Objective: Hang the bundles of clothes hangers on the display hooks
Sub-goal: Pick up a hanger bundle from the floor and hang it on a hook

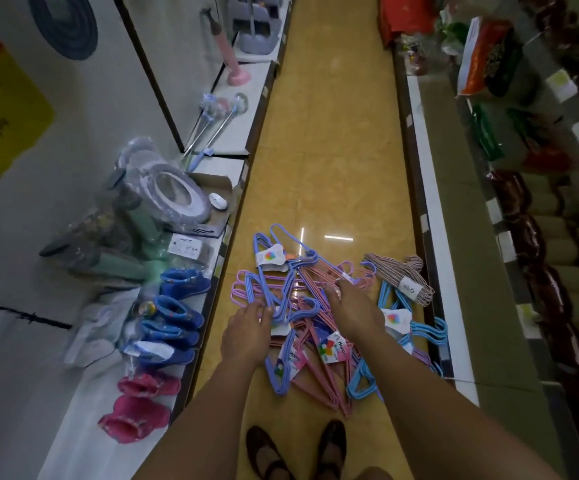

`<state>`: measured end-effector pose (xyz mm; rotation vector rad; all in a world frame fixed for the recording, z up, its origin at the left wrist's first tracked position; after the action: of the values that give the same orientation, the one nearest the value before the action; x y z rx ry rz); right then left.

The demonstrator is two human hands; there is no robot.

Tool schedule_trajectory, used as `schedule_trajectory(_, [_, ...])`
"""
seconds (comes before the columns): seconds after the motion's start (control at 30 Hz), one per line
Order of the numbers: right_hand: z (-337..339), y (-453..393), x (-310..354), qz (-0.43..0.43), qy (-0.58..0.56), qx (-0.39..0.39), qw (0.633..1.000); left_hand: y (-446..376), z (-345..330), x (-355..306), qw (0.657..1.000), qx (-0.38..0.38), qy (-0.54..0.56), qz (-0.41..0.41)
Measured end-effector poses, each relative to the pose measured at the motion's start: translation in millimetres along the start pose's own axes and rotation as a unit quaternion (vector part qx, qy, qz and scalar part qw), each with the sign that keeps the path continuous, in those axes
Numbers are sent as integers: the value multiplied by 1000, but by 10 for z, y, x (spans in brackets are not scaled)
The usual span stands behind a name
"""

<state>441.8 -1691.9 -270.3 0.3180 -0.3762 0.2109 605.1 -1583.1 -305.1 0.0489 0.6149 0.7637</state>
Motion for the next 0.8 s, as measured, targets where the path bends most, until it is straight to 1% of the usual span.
schedule_trajectory(0.2, [-759, -628, -128, 14, 12, 13, 1000, -551, -661, 369, 999, -3, 12, 33])
schedule_trajectory(0.4, [-1857, -1207, -407, 9, -4, 62, 998, -1081, -1616, 948, 998, 6, 0, 66])
schedule_trajectory(0.63, [-2964, -1760, -781, 1, -2, 92, 996, -1645, -2632, 1401, 998, 12, -4, 55])
schedule_trajectory(0.8, [-3663, -2093, -987, -13, -13, 125, 992, -1980, -3214, 1624, 997, 13, 10, 76])
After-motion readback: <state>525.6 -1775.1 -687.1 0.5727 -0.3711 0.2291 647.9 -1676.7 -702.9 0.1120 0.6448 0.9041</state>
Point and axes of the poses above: each hand's wrist, its own y-axis away from the middle knuckle, its own z-axis out of the back of the hand, x = y × z, the point moved 3 cm from there along -y, towards the middle knuckle, and after that the axes turned 11 degrees about -x, right-handed, at the moved point
